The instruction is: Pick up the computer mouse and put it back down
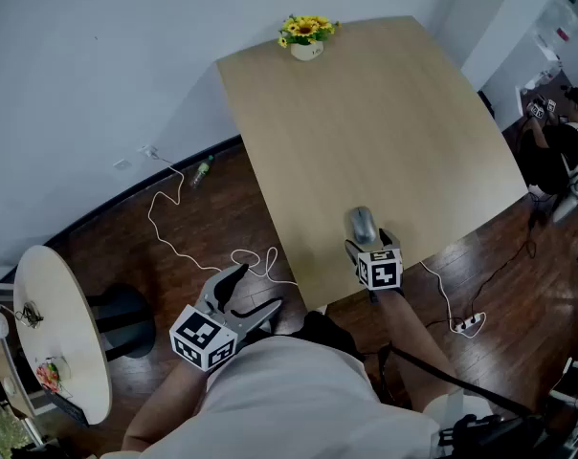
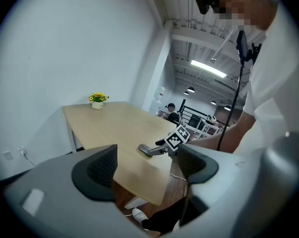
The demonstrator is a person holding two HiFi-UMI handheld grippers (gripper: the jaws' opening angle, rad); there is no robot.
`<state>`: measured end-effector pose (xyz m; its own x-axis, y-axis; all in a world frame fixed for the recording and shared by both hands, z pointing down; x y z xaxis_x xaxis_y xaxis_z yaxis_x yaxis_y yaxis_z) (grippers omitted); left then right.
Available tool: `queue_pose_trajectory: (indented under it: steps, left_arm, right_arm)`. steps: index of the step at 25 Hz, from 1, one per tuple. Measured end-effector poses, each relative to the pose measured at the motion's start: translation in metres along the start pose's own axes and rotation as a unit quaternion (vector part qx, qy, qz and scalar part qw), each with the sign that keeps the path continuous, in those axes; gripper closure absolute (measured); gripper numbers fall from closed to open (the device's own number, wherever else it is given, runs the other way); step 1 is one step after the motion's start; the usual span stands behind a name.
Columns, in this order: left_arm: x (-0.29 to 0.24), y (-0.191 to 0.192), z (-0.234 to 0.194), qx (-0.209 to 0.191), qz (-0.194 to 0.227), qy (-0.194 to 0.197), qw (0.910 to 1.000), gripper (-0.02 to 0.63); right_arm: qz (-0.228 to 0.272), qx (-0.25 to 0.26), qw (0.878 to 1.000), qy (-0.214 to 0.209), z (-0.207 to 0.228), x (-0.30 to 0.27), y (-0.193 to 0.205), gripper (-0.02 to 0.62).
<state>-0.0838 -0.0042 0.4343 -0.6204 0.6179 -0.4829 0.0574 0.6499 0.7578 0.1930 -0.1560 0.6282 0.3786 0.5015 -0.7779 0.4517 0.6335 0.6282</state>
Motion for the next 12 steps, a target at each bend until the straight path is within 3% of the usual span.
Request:
queue_pose_trajectory:
  steps: [7,12]
  left_arm:
    - [-0.030,0.002,-0.003,0.022,-0.003,-0.015,0.9996,0.250]
    - [-0.030,0.003,-0.002,0.028,-0.013,-0.019,0.9993,0.250]
  right_arm:
    - [-0.030,-0.003,0.999,0.011,0.032,-0.062,0.004,0.201]
    - [-0.033,0.000,0.999,0.027,0.034,-0.066,0.001,0.294]
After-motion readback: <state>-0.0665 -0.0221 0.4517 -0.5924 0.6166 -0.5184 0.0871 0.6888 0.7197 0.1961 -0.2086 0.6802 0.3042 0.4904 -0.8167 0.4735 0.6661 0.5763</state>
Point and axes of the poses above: the fingertips, and each gripper's own axes: x backward along the fingers, z to its right, y out of its underside, the point moved 8 cm from there along x, backward along the fingers, and after that the axes turned 9 degrees about x, right-handed, at the moved point
